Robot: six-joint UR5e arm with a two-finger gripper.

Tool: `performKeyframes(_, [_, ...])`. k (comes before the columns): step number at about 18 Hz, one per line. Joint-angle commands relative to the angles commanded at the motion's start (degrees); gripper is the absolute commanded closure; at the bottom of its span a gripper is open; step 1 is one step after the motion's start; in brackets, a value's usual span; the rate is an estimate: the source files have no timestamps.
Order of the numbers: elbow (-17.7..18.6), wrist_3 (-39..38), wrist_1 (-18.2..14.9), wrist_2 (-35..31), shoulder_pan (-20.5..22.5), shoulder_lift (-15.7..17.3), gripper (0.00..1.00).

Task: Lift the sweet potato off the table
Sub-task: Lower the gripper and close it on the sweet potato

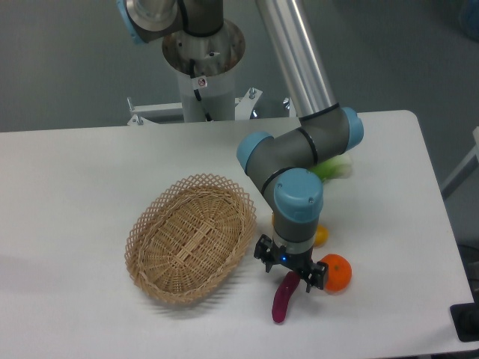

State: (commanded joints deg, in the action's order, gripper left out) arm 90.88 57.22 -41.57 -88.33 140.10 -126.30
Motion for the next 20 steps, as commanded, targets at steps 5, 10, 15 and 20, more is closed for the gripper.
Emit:
performKeyframes(5, [0.1, -0.8, 0.9, -2.5, -0.2, -0.7, 0.10])
performKeyframes(10, [0.0, -0.4, 1.5, -2.6, -0.2, -0.6, 0.62])
performKeyframes(15, [-0.5, -0.1, 1.6, -2.5, -0.2, -0.5, 0.74])
performKeyframes(20, [-2.3, 0.3, 1.2, -1.9, -0.1, 1.0, 0.75])
